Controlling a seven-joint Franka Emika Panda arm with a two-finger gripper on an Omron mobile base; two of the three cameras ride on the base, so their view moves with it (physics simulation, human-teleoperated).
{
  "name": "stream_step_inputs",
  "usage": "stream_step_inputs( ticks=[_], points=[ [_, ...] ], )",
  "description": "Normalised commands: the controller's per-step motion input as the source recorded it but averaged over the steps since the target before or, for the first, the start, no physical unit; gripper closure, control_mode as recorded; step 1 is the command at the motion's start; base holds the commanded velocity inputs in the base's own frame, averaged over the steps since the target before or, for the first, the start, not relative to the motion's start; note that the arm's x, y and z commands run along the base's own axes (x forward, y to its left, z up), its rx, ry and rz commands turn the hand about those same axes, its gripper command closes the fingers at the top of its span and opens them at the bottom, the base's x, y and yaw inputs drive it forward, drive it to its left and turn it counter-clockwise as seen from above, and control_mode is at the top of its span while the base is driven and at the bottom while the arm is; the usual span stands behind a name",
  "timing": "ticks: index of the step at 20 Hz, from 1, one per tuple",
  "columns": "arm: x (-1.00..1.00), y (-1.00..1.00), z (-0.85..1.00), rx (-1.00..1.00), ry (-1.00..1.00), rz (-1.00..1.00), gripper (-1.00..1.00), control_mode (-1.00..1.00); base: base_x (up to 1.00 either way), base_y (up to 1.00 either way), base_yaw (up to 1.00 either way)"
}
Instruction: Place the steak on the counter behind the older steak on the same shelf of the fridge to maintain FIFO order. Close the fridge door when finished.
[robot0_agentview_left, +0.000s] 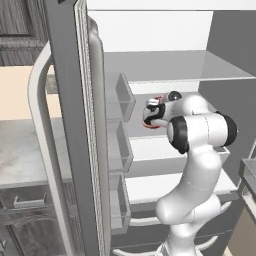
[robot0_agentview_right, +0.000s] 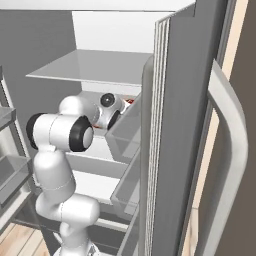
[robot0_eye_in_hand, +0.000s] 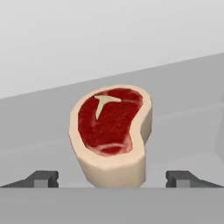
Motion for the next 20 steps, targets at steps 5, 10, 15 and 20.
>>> stream_step_inputs(
  ticks=[5, 10, 15, 20],
  points=[
    [-0.46, 0.00, 0.38, 0.00, -0.01, -0.01, -1.00, -1.00, 0.00, 0.00, 0.00],
    [-0.63, 0.00, 0.71, 0.00, 0.00, -0.01, -1.00, -1.00, 0.00, 0.00, 0.00],
    [-0.67, 0.05, 0.26, 0.00, 0.00, -0.04, -1.00, -1.00, 0.00, 0.00, 0.00],
    [-0.90, 0.14, 0.01, 0.00, -0.07, -0.05, -1.00, -1.00, 0.00, 0.00, 0.00]
  ],
)
